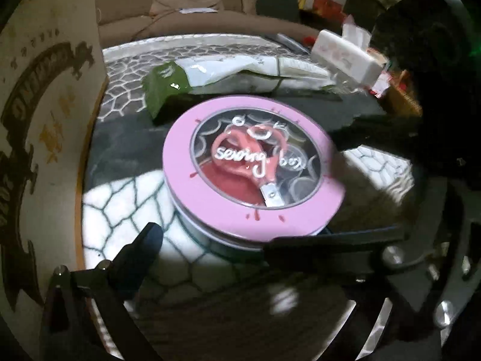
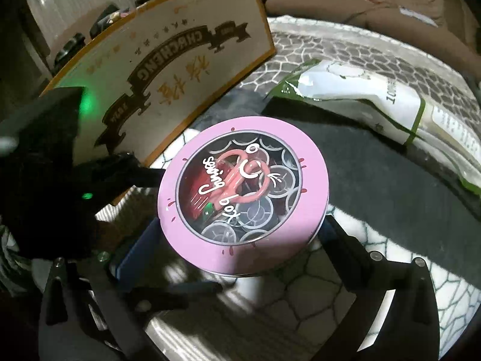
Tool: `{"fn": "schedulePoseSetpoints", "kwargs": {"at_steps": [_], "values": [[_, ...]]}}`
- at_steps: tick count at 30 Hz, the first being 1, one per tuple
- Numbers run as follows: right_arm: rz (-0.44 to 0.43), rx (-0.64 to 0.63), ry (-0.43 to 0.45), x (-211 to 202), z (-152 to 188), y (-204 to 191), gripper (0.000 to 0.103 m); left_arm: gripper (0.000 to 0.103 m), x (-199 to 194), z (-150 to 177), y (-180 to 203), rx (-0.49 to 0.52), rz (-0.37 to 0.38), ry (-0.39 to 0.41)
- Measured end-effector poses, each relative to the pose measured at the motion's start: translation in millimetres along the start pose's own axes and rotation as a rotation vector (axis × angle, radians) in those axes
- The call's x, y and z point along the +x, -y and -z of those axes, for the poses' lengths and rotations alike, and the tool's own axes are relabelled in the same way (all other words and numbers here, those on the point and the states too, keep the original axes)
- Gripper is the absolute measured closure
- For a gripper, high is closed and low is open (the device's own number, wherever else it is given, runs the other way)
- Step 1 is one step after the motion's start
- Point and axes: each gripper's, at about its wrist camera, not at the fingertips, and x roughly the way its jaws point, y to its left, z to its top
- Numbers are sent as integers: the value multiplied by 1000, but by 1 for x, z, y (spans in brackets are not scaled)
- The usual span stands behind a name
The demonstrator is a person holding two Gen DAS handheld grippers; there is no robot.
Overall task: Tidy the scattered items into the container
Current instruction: 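Lift the pink tin with both tools and carry it over the box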
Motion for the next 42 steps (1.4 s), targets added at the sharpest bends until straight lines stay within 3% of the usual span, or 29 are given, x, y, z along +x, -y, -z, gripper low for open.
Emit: {"fn": "schedulePoseSetpoints", "kwargs": {"at_steps": [5,10,21,33,42], "values": [[7,-12,14,-2,1,-1,0,0,-1,-3,1,-20,-14,35],[-26,13,15,-6,1,0,1,1,-10,-9,14,37,-36,117],[-25,17,61,-36,5,-9,4,2,-40,-14,23,58,-25,195],[13,-48,116,-98,-18,-81,6,3,-143,-15,30,89,-89,275],[70,-101,195,-173,-27,-153,6,3,-227,-16,51,126,-119,373]]}}
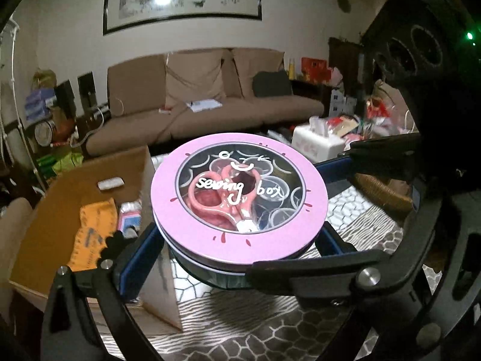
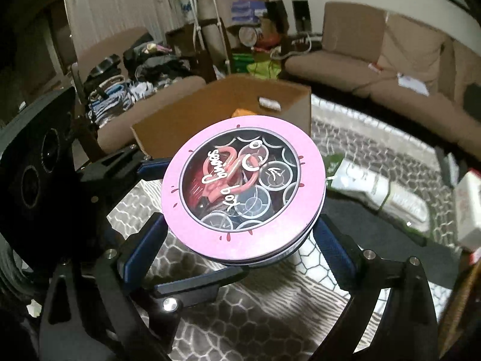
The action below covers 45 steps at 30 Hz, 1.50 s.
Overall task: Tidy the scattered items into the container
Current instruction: 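Lift the pink tin with both tools and carry it over the box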
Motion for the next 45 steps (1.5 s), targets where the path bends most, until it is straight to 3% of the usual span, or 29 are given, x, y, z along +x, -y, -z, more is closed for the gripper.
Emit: {"fn": "schedulePoseSetpoints", "kwargs": {"at_steps": [5,13,21,27,32,39,45], "values": [[31,-63,31,-29,-23,-39,6,3,-37,-12,-11,11,-38,33],[7,-122,72,-22,-80,-94,6,4,-64,-36,-69,47,-91,22],[-58,-126,15,43,-163,-113,6,4,-45,-67,-160,95,-106,-93],[-141,-88,-99,131,-206,-106,6,4,-11,-50,-216,71,-90,-196],[-159,-54,-212,203,-203,-90,6,4,39,-17,-253,-3,-38,-317],[-165,-51,-348,272,-188,-75,7,4,80,10,-272,5,7,-464],[-206,-62,-506,307,-157,-68,8,6,93,33,-254,186,55,-607]]}}
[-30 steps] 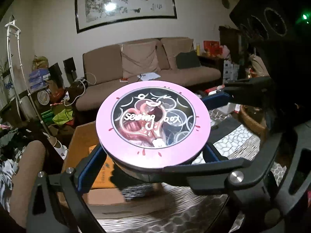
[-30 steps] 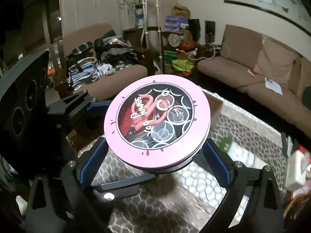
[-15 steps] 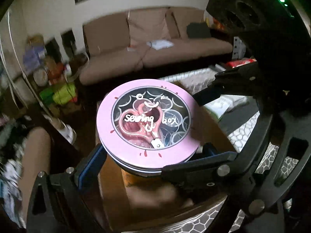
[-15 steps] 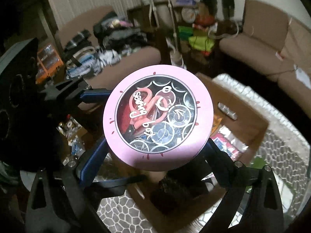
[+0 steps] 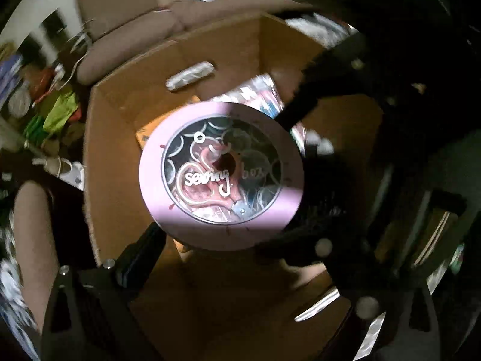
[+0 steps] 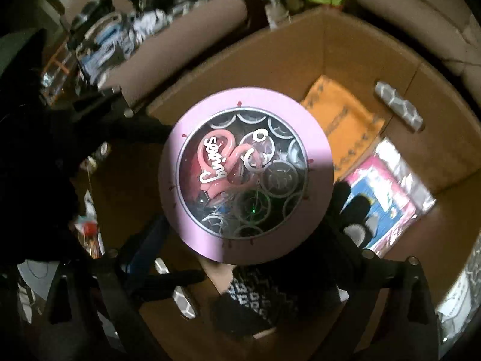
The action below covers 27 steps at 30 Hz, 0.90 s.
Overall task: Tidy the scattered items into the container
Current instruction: 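Lift the pink tin with both tools and carry it over the box, then lower the pink tin into the box and open both tools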
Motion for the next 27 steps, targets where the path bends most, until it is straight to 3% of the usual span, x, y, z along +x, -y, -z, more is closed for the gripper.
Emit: {"fn": "schedulePoseSetpoints", "kwargs": {"at_steps": [5,10,17,25,27], "values": [[37,-17,-42,21,9,6,8,19,21,4,3,34,-7,-102],[23,-16,-74,30,12,3,9,20,27,9,-5,12,23,-178],[-7,-50,-137,34,4,-5,9,22,15,21,-4,10,50,-211],[-88,-27,-155,35,3,-3,12,22,7,8,-9,50,45,-245],[-77,-15,-162,37,4,1,19,22,-5,5,-10,50,78,-234]]}}
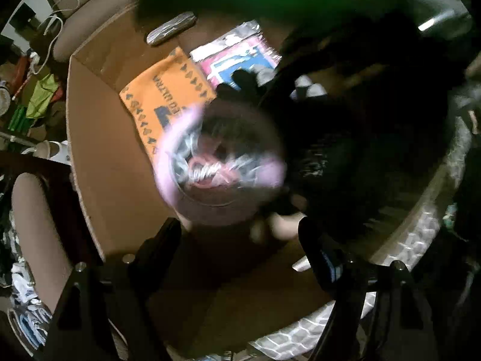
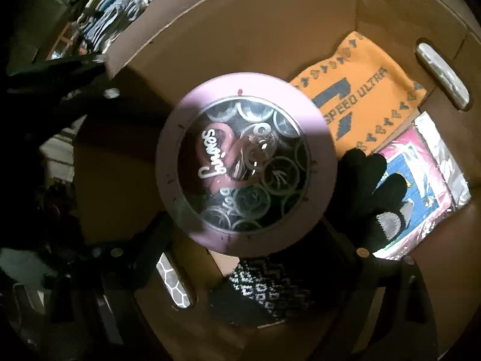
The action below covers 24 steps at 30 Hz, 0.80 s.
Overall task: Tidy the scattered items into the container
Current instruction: 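Lower the pink tin into the box and open both tools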
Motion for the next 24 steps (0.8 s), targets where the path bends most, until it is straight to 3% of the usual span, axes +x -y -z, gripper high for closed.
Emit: {"fn": "schedulePoseSetpoints", "kwargs": {"at_steps": [1,6,13,16,19,23,24], "values": [[13,2,-13,3,0,2,24,22,-6,1,1,9,-5,-5],[53,40,-58,14,-5,5,25,22,-32,11,-4,6,3,36],[58,151,23,-1,-9,20,24,22,-48,9,-14,-47,30,106],[67,157,2,9,-12,18,24,22,-46,12,-9,-35,33,109],[42,100,-45,26,-14,0,20,22,-51,21,-6,-39,67,142],[-107,60,-80,42,-10,-19,22,22,-58,29,-6,-63,103,191],[-91,53,-86,44,-9,-22,21,22,-59,30,-7,-74,108,199]]}}
